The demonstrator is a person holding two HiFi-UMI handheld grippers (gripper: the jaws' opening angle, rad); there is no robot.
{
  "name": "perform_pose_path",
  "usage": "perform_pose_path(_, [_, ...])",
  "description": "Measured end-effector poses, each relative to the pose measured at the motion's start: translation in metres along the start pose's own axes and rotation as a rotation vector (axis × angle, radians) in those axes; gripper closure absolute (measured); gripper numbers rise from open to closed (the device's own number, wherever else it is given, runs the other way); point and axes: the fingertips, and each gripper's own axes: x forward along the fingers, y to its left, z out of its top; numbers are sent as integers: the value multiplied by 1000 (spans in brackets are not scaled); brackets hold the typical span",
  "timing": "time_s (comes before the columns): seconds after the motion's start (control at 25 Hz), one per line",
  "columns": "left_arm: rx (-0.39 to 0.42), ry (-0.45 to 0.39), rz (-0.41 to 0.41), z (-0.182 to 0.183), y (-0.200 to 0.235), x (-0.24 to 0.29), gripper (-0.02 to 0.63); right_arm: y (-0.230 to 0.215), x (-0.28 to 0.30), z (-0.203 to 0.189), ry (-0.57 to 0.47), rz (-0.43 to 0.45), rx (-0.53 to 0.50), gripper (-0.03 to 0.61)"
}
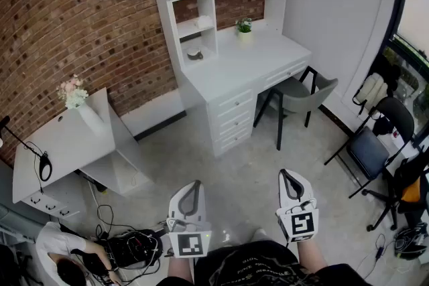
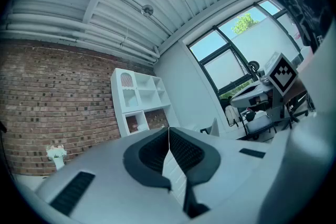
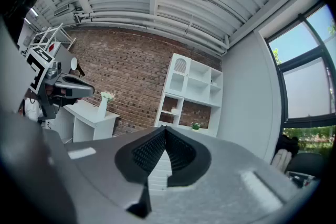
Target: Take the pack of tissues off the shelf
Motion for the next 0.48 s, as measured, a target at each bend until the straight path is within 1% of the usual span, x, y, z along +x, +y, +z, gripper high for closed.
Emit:
perform_pose_path(0.08, [1,6,-10,-2,-2,-3,603,3,-1,-1,6,1,4,575])
perform_pose_path(0.24, [-21,10,-13,-8,-6,-10,603,11,-6,-7,9,3,16,575])
perform_pose_path(0.4, [-8,43,-25,-15,-8,-15,603,15,-10,-10,10,-3,56,574])
perform_pose_path(0.48, [-11,43,-22,-16,-8,-17,603,18,-11,-12,23,9,45,574])
